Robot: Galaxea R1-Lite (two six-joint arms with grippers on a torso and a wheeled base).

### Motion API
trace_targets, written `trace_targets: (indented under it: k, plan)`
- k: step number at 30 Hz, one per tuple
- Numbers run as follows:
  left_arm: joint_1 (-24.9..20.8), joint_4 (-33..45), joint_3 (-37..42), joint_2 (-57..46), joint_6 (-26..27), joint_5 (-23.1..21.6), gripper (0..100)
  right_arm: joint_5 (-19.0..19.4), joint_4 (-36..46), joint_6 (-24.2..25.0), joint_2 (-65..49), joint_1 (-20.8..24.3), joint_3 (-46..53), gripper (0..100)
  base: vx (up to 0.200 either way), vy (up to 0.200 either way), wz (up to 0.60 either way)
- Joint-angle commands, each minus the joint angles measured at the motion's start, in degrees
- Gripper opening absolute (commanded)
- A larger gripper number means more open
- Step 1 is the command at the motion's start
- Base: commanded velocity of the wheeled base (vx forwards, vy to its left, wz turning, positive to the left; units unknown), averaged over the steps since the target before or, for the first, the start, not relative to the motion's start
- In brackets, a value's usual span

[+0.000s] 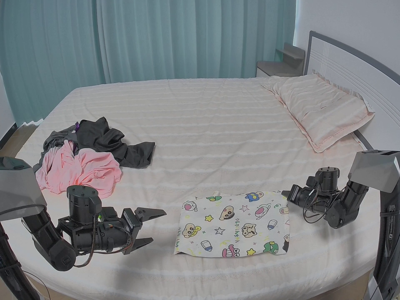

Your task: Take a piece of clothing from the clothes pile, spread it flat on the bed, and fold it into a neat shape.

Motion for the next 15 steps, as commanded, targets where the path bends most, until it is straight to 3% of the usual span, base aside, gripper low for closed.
trace_targets:
  k: [1,4,10,11,15]
  plan:
    - [0.0,0.0,0.1,0.1,0.0,0.0,100,-0.9,-0.1,0.0,-0.2,-0.6,0.2,0,0.000,0.000,0.00]
    - [0.0,0.0,0.1,0.1,0.0,0.0,100,-3.0,-0.2,-0.1,0.0,-0.3,0.1,0,0.000,0.000,0.00]
    - [0.0,0.0,0.1,0.1,0.0,0.0,100,-3.2,-0.1,-0.1,-0.4,0.3,1.4,0,0.000,0.000,0.00]
    - [0.0,0.0,0.0,0.1,0.0,0.0,100,-3.2,-0.1,-0.1,-0.6,0.3,1.4,100,0.000,0.000,0.00]
    - [0.0,0.0,0.0,0.2,0.3,0.1,100,-4.4,-0.6,-0.1,-2.2,-0.3,2.5,100,0.000,0.000,0.00]
